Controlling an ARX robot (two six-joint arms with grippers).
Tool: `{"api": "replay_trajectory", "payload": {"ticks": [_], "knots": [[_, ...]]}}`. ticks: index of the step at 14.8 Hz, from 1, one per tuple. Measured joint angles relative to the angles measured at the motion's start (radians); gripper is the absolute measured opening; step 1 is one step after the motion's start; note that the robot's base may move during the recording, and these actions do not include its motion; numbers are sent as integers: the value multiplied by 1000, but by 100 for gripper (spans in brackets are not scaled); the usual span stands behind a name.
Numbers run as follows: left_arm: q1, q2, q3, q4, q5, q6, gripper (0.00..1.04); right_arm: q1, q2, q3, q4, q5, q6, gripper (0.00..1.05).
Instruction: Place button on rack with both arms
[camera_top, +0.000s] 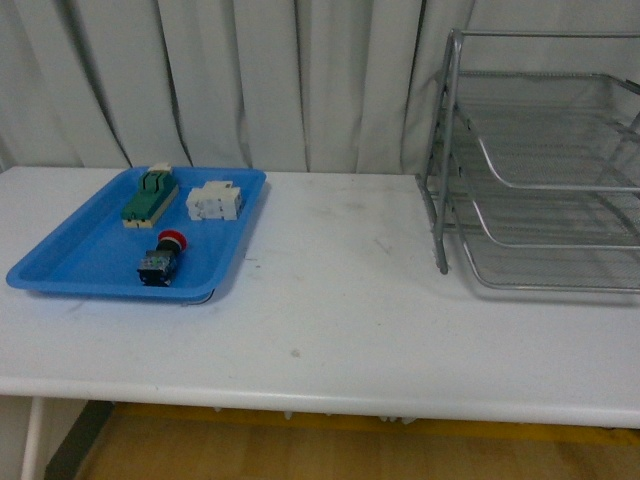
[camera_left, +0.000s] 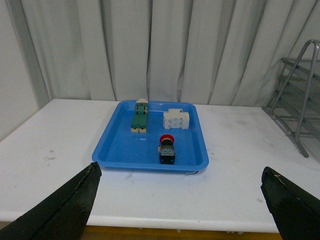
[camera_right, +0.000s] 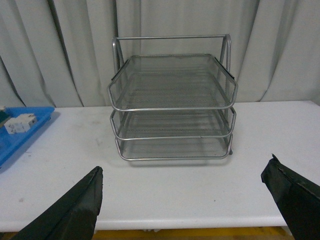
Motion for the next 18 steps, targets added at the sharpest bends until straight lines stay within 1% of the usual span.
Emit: {"api": "replay_trajectory", "payload": {"ticks": [18], "knots": [[0,0,0,0,0,0,98,0,0,0,0,0,0,98]]}}
